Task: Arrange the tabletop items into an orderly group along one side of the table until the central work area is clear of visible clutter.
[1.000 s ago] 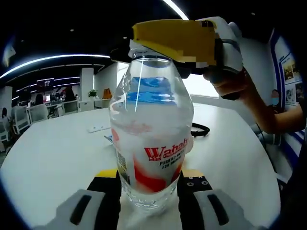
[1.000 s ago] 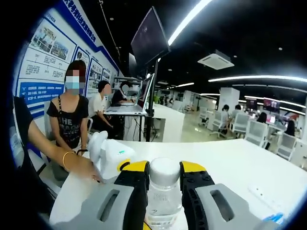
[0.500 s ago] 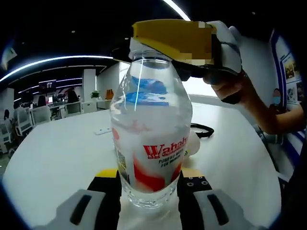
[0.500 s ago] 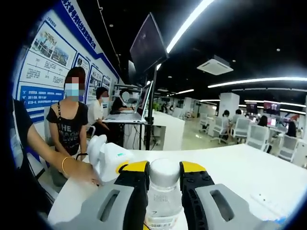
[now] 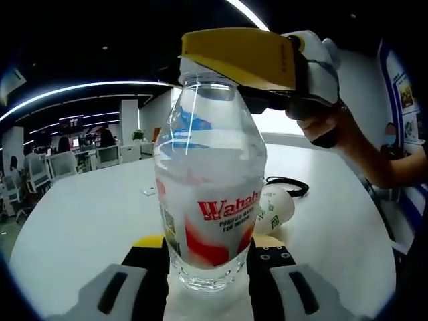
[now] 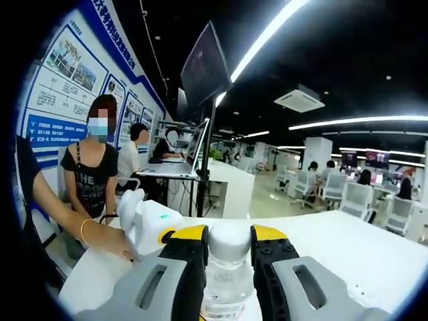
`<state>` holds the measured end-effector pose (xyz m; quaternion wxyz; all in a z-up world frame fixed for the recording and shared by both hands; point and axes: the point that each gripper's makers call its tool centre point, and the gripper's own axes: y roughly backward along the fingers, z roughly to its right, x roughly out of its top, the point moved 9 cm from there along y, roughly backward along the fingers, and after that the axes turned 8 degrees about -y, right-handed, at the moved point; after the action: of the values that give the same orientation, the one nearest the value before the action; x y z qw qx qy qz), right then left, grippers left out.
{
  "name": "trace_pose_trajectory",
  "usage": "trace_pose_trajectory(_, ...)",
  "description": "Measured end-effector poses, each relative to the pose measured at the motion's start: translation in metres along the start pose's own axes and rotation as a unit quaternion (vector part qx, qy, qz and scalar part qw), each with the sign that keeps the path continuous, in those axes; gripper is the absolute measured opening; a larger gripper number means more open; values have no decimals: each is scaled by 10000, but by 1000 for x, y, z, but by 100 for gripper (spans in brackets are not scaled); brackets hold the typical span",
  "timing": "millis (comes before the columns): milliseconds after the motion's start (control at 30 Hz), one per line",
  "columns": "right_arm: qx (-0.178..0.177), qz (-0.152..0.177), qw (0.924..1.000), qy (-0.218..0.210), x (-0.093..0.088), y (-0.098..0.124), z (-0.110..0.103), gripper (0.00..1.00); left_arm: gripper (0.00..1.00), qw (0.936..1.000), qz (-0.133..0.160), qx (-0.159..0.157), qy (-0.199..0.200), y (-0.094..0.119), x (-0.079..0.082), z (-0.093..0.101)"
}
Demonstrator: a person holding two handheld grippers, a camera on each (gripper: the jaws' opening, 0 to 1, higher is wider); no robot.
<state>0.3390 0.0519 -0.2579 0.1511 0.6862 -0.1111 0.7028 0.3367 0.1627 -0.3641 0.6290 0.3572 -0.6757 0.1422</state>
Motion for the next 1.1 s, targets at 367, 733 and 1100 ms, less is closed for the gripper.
trace_pose_trajectory(367,8,-71,9999,104,2,-16,8,22,44,9999,-7,134,35,-2,-1,-16)
trace_pose_trajectory(733,-50,-179,9997,167,0,-37,29,23,44,9995,-195,244,64,-10,-6,-37)
trace_pose_trajectory(1100,11,-212,9997,120,-3,-55,41,23,44,9992,-198,307,183,-12,-12,-54)
